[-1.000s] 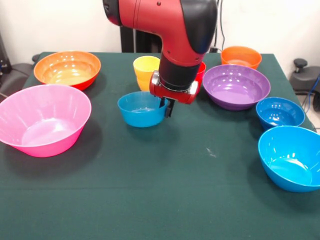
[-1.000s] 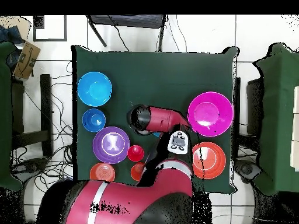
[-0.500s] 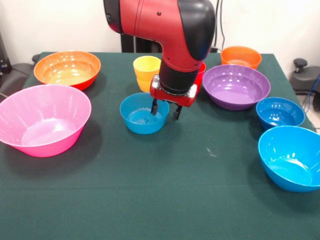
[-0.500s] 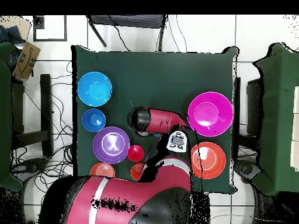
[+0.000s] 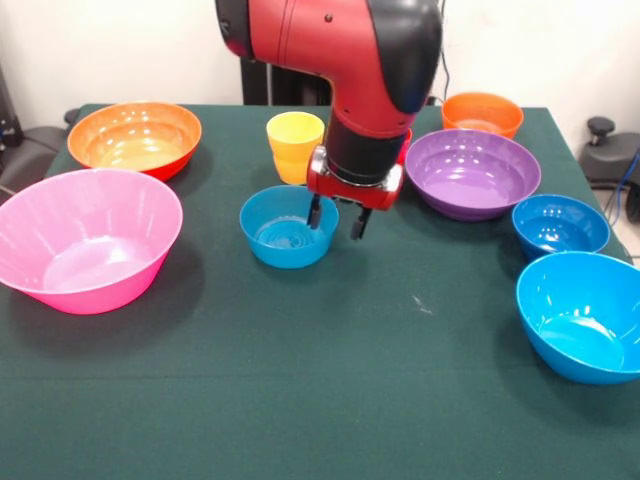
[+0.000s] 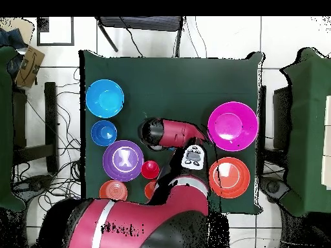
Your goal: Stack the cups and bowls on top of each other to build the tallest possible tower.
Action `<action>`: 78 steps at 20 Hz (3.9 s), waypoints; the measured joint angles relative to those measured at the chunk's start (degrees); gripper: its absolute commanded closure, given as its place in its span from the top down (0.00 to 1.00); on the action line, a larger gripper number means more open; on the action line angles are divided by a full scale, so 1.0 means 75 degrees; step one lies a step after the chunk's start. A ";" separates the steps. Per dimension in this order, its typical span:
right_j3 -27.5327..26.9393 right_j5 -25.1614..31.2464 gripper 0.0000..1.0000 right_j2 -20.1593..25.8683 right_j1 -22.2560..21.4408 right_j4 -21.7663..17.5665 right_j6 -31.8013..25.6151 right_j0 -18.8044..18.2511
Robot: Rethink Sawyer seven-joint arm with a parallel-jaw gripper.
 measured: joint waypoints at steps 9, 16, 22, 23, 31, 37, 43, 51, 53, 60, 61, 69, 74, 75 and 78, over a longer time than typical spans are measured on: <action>0.0250 -0.0013 1.00 -0.0020 -0.0612 0.0000 0.0000 0.0219; 0.0887 -0.0559 1.00 -0.0028 -0.1090 0.0000 0.0000 0.0211; 0.1631 -0.1344 1.00 -0.0030 -0.1312 0.0002 0.0000 -0.0031; 0.1717 -0.1429 1.00 -0.0029 -0.1321 0.0002 0.0000 -0.0073; 0.2618 -0.2146 1.00 -0.0015 -0.1409 -0.0057 0.0000 -0.0505; 0.3043 -0.2159 1.00 0.0015 -0.1741 -0.0079 0.0000 -0.0564; 0.3104 -0.2066 1.00 0.0037 -0.2242 -0.0079 0.0000 -0.0423; 0.3127 -0.2054 1.00 0.0003 -0.2646 -0.0081 0.0000 -0.0300; 0.3164 -0.2055 1.00 0.0002 -0.2641 -0.0081 0.0000 -0.0300; 0.3405 -0.2173 1.00 -0.0139 -0.2607 -0.0081 0.0097 -0.0217; 0.3456 -0.2246 1.00 -0.0209 -0.2549 -0.0081 0.0162 -0.0155; 0.3529 -0.2485 1.00 -0.0472 -0.2331 -0.0079 0.0460 0.0100; 0.3527 -0.2599 1.00 -0.0506 -0.2167 -0.0077 0.0664 0.0118; 0.3527 -0.2630 1.00 -0.0508 -0.2141 -0.0077 0.0692 0.0117; 0.3541 -0.2757 1.00 -0.0509 -0.2080 -0.0077 0.0785 0.0116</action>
